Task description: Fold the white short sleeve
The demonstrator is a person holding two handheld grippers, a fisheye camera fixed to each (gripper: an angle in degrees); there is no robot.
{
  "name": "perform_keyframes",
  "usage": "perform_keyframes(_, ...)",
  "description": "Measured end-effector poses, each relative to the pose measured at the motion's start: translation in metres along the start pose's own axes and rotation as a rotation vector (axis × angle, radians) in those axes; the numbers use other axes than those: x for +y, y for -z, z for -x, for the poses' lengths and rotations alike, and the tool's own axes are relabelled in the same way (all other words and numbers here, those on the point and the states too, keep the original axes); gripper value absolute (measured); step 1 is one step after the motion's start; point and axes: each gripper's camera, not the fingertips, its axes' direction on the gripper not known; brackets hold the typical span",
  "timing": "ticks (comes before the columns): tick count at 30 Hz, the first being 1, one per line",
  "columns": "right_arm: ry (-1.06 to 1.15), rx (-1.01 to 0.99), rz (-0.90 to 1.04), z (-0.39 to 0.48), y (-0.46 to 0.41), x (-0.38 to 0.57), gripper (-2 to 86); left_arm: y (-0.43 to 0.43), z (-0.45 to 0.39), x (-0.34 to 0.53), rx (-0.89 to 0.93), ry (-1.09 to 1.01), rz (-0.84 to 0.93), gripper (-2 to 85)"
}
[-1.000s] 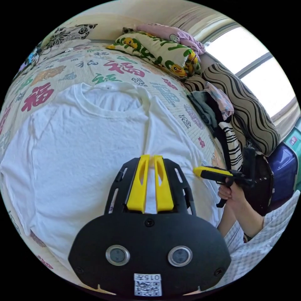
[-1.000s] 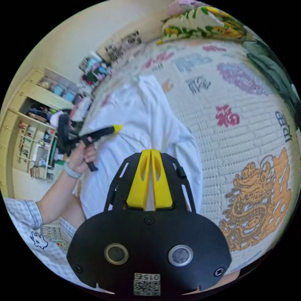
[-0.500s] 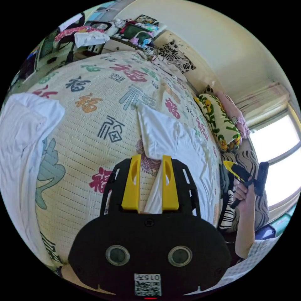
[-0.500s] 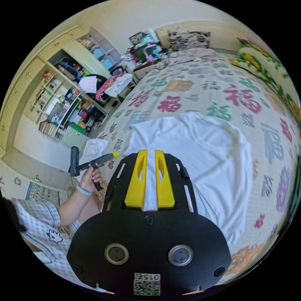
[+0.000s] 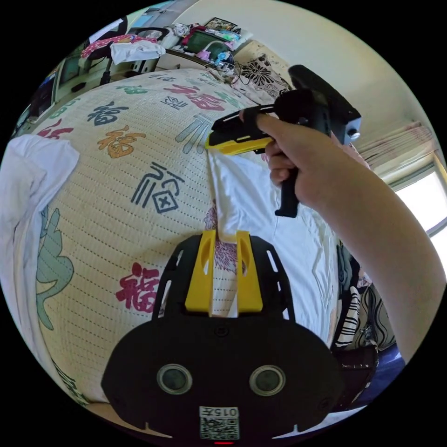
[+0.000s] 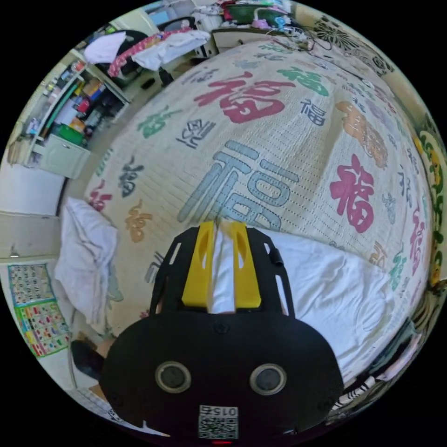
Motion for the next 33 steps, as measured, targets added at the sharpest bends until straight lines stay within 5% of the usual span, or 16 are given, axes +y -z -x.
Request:
perform_keyframes(9,-0.095,-0.207,-0.244,-0.074,0.062,0.037,-0.7,0.029,-0.013,0.027,0.014,-0.05,-0.117,-0.6)
perform_keyframes(15,-0.246,-0.306,-0.444,-0.188,0.123,0.177,-0.4,0.049,-0.106,0.077,-0.013,-0.505,-0.187,-0.5)
perform_keyframes(24,-0.392,-0.242,-0.179,-0.279,0.059,0.282,8.7,-0.023,-0.17,0.154,0.03,-0.759,0.115,7.9)
perform_keyframes(28,-0.273,-0.242,-0.26,-0.283,0.079,0.248,8.7,-0.013,-0.166,0.152,0.019,-0.733,-0.008,7.5)
perform_keyframes(33,-0.149,-0.22,-0.188,-0.267,0.059,0.165,9.8,-0.041,-0.156,0.144,-0.018,-0.675,0.063,7.3)
